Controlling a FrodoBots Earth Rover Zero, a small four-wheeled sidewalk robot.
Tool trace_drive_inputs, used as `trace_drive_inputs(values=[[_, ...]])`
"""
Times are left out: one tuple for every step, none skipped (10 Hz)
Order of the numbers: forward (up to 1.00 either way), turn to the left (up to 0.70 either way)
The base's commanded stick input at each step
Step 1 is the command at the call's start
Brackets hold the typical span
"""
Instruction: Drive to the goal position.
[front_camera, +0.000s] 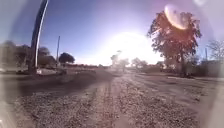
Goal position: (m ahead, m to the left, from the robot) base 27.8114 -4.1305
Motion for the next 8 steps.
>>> trace_drive_inputs(values=[[0.5, 0.0], [0.5, 0.0], [0.5, 0.0], [0.5, 0.0], [0.5, 0.0], [0.5, 0.0], [0.5, 0.0], [0.5, 0.0]])
